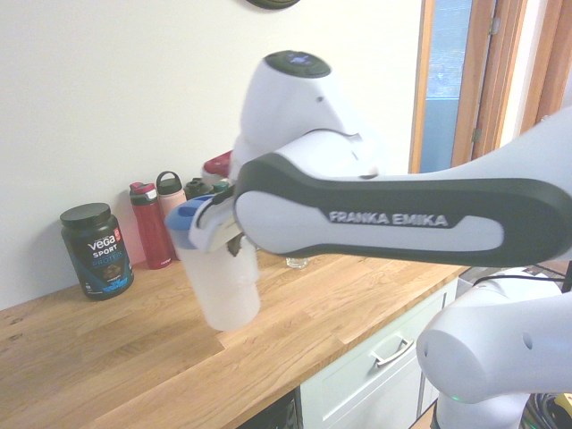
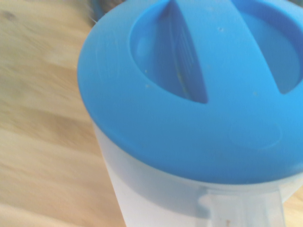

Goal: Pour me some water

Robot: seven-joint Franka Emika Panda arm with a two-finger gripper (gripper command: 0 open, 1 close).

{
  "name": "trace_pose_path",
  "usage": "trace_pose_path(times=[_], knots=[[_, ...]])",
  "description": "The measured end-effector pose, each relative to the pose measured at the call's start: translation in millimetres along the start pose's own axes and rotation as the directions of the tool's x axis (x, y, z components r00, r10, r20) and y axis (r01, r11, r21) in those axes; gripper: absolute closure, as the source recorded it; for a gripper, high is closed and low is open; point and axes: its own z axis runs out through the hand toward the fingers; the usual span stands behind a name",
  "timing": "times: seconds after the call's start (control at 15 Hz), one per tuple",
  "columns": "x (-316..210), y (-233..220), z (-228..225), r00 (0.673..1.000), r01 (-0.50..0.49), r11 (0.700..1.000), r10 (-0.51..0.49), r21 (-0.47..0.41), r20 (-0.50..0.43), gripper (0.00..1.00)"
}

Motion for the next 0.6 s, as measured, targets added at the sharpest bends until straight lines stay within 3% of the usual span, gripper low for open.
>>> trace_pose_path(times=[0.2, 0.6], knots=[[-4.9, -46.7, 20.6, 0.999, -0.034, 0.998, 0.035, 0.049, -0.021, 1.00], [18.1, -79.6, 74.7, 0.996, -0.092, 0.996, 0.092, -0.008, 0.011, 1.00]])
